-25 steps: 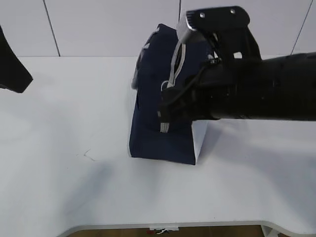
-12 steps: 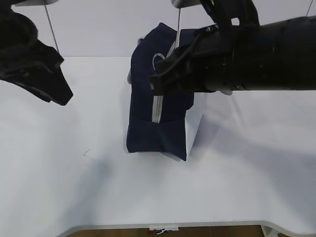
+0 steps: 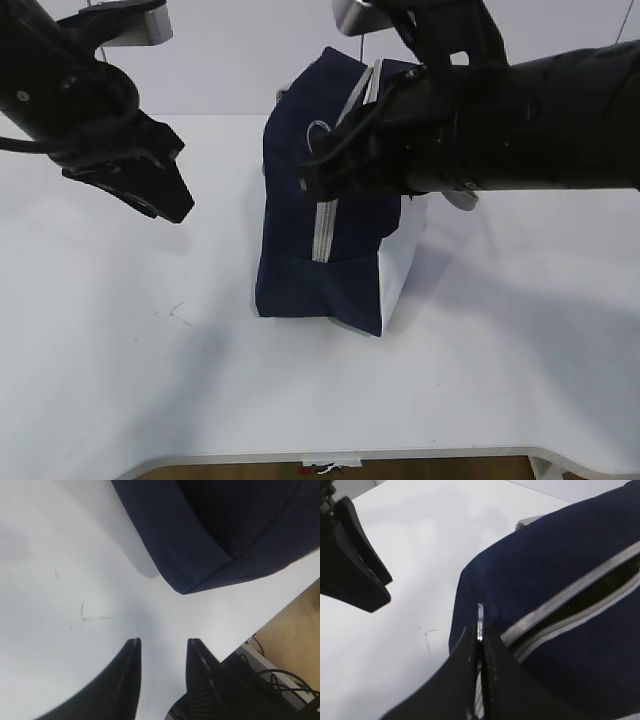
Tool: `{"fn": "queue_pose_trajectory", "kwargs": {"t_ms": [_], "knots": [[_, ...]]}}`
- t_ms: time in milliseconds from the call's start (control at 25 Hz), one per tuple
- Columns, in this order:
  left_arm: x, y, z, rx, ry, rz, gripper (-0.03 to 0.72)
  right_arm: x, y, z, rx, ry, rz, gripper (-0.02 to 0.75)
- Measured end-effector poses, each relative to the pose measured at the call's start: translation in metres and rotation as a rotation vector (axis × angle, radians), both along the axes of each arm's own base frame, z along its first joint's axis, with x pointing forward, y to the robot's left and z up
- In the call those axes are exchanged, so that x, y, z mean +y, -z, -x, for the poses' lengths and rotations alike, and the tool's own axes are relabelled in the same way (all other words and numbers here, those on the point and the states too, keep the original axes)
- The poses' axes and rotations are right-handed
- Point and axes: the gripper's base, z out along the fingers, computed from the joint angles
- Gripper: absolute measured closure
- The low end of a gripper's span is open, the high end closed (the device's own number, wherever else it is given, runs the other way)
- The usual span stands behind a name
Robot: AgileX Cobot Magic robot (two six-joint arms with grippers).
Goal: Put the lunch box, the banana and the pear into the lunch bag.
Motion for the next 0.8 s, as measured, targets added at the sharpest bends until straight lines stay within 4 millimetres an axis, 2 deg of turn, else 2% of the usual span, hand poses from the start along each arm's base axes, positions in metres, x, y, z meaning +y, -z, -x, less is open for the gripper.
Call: {"fn": "queue_pose_trajectory", "kwargs": {"t_ms": [440,800], "knots": [[-0.009,0.011,0.001,-0.008,0.11,0.067,0.453,0.004,-0.015,-0.003,0.01,0.027,-0.093,0.724],[-0.011,0.012,0.001,-0.028,0.138,0.098,0.453,0.006,-0.022,-0.006,0.015,0.053,-0.169,0.724]]}}
